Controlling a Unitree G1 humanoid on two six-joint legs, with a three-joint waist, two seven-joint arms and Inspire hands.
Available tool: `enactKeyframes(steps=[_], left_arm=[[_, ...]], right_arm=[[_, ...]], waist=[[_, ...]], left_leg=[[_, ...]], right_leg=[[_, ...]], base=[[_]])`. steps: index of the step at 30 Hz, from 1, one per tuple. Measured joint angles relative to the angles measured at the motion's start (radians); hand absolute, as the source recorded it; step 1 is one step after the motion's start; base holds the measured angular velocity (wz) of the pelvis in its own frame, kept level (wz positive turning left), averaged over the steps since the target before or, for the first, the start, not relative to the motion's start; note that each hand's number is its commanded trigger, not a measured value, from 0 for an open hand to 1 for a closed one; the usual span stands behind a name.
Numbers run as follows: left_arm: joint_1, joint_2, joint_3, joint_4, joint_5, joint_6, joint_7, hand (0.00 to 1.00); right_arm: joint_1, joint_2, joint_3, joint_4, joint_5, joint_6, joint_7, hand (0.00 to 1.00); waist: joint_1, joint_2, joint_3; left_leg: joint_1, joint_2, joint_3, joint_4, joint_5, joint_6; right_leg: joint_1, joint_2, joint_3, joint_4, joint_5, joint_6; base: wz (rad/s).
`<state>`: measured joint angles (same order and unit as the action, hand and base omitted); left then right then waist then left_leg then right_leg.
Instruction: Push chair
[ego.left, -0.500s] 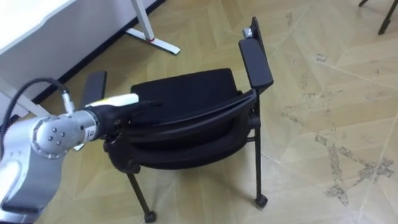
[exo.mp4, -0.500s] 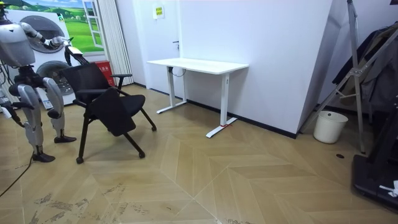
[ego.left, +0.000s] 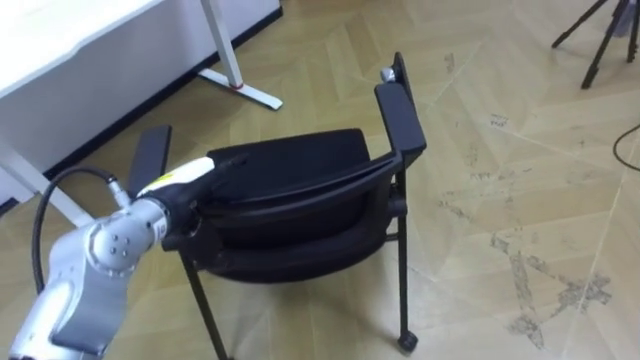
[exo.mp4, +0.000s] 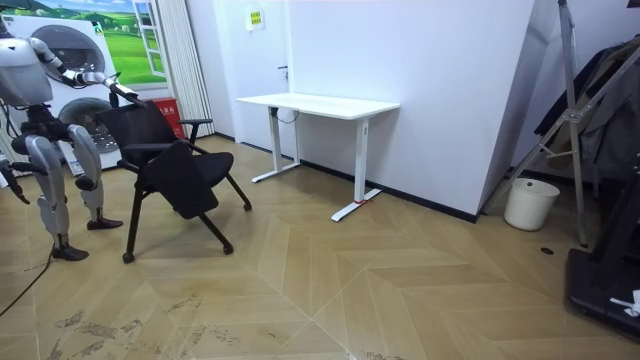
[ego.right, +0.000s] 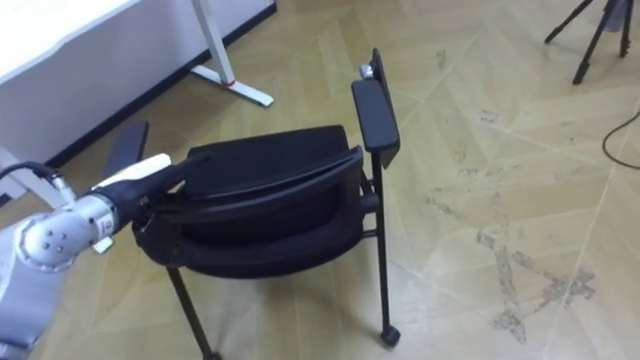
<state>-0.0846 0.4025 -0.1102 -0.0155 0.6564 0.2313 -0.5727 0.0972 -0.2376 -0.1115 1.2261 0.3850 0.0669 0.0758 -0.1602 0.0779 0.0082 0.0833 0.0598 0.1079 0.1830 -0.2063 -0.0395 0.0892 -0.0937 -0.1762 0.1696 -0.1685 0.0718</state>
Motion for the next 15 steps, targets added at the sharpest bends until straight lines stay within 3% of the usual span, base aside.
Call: enactKeyframes(steps=[5, 11, 15], left_arm=[[0.014, -0.042, 0.032, 0.067, 0.039, -0.014, 0.065, 0.00], [0.017, -0.046, 0.031, 0.141, 0.057, -0.069, 0.137, 0.00], [0.017, -0.056, 0.031, 0.165, 0.068, -0.084, 0.172, 0.00]], right_arm=[[0.025, 0.005, -0.014, -0.068, -0.020, -0.001, 0.001, 0.00], [0.021, 0.009, -0.032, -0.069, -0.043, -0.001, 0.014, 0.00], [0.023, 0.009, -0.032, -0.069, -0.060, -0.001, 0.012, 0.00]], waist=[[0.001, -0.002, -0.0002], [0.002, -0.005, -0.0021], [0.002, -0.007, -0.0032]], left_leg=[[0.012, 0.001, 0.036, -0.003, 0.000, 0.000], [0.042, 0.001, 0.078, -0.010, 0.000, 0.000], [0.052, 0.002, 0.092, -0.014, 0.000, 0.000]], right_leg=[[0.001, 0.001, 0.025, -0.001, -0.001, 0.001], [0.020, 0.000, 0.030, -0.015, -0.004, 0.002], [0.029, 0.001, 0.033, -0.016, -0.004, 0.003]], base=[[-0.13], [-0.03], [-0.01]])
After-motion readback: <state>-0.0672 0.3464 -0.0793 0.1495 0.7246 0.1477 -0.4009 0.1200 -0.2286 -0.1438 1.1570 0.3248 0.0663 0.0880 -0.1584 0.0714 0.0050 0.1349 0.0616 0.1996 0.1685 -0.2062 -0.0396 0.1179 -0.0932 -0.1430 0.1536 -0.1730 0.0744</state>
